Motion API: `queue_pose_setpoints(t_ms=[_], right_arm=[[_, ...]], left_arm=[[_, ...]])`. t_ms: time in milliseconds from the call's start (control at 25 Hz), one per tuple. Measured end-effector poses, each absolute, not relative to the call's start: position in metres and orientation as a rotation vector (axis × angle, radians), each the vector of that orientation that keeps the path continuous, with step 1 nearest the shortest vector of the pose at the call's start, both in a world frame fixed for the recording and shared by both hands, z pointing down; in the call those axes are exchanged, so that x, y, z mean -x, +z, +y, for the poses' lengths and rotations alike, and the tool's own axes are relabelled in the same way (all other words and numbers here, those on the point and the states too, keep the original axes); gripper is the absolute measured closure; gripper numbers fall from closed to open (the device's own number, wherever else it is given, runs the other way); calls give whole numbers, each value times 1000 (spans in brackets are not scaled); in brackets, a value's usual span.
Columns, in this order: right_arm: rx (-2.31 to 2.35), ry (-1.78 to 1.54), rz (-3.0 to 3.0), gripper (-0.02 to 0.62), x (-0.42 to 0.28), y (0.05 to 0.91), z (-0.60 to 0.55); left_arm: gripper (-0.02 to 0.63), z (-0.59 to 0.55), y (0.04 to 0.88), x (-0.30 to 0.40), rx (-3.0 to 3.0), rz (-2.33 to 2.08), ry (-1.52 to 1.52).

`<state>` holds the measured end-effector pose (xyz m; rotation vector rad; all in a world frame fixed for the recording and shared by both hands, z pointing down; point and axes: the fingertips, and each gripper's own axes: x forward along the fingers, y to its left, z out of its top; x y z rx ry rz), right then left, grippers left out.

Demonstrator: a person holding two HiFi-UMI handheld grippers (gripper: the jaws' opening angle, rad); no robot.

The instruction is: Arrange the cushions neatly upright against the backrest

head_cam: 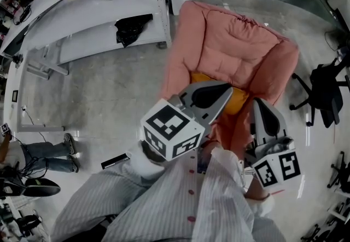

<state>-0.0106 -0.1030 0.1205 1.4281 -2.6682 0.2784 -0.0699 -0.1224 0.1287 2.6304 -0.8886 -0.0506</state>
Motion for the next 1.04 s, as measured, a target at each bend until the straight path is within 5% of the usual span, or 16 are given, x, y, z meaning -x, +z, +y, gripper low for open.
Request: queue_pose_setpoints(t_ms=[1040], right_arm=[[-1418, 261, -2657, 583, -1, 123, -108]], left_arm=[[595, -140, 126, 53, -2763, -887, 15]])
